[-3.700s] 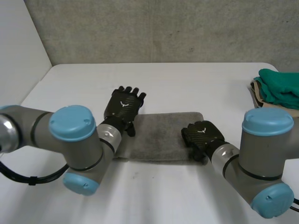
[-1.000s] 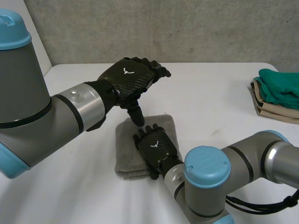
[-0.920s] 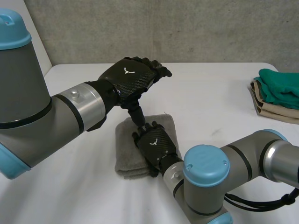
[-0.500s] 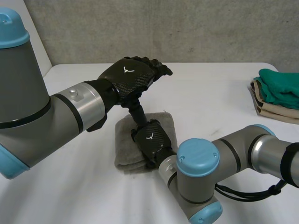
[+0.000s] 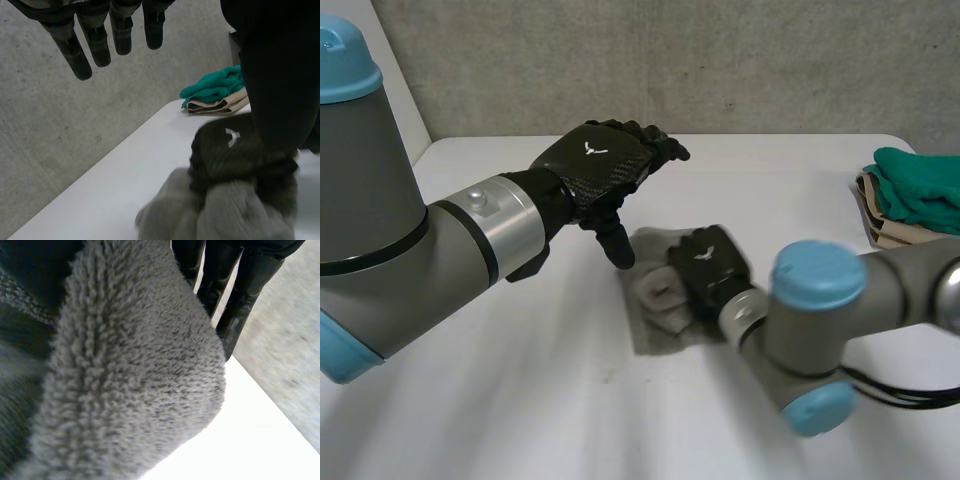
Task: Fold the laundry.
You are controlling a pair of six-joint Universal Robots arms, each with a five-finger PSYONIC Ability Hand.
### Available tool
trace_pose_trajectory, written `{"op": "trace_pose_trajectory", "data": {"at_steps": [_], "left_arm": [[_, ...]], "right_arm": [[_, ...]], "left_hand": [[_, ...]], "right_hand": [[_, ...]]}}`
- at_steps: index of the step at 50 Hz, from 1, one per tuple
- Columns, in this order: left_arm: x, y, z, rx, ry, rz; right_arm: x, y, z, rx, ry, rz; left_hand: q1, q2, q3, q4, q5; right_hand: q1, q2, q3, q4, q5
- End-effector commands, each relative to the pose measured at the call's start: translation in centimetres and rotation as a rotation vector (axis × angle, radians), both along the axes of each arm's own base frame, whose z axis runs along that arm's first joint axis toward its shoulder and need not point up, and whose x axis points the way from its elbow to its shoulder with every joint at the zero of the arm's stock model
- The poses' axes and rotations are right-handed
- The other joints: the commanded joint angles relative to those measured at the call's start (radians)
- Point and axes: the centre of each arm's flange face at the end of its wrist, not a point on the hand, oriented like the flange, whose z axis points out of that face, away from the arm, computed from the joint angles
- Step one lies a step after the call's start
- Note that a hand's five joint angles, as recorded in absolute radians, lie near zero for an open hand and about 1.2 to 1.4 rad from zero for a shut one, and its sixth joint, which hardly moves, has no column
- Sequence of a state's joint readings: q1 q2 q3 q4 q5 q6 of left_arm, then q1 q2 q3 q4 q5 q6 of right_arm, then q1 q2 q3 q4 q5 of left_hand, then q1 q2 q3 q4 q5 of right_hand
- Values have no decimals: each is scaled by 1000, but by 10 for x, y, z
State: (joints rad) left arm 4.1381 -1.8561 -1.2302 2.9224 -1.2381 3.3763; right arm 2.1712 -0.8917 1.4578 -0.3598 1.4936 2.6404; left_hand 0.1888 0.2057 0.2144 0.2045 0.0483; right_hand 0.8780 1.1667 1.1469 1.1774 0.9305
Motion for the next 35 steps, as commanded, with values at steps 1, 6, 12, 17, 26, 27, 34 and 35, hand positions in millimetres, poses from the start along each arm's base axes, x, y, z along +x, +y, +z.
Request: {"op": "trace_pose_trajectory", "data": {"at_steps": [1,6,12,17,26,27,34,35], "left_arm": [[0,0,0,0,2,-1],[0,0,0,7,5,2],[1,-1,-1,10,5,5],[1,-1,-2,11,3,5],[-1,-2,-2,-3,12,2],[-1,-1,-3,0,12,1],[-1,-2,-3,-2,13,2],[-1,-2,-3,0,12,2]], "right_arm": [[-55,-52,6,-54,78,-37],[-69,-52,-5,20,90,-11],[-73,-43,-6,68,88,-14],[-76,-37,3,78,65,-24],[-80,-26,3,133,31,-43],[-80,-25,3,139,26,-47],[-83,-21,1,186,19,-62],[-83,-21,1,188,16,-61]], "left_hand": [[22,5,-4,6,-12],[22,5,-4,6,-12],[25,8,-1,9,-9],[25,8,-1,9,-9],[28,11,2,12,-6],[28,11,2,12,-6],[28,11,2,12,-6],[28,11,2,12,-6]], "right_hand": [[518,230,249,219,291],[518,230,249,219,291],[-484,-773,-753,-784,-711],[-543,-832,-812,-843,-770],[-643,-932,-912,-943,-870],[-658,-947,-927,-957,-885],[-703,-992,-972,-1003,-930],[-703,-992,-972,-1003,-930]]}}
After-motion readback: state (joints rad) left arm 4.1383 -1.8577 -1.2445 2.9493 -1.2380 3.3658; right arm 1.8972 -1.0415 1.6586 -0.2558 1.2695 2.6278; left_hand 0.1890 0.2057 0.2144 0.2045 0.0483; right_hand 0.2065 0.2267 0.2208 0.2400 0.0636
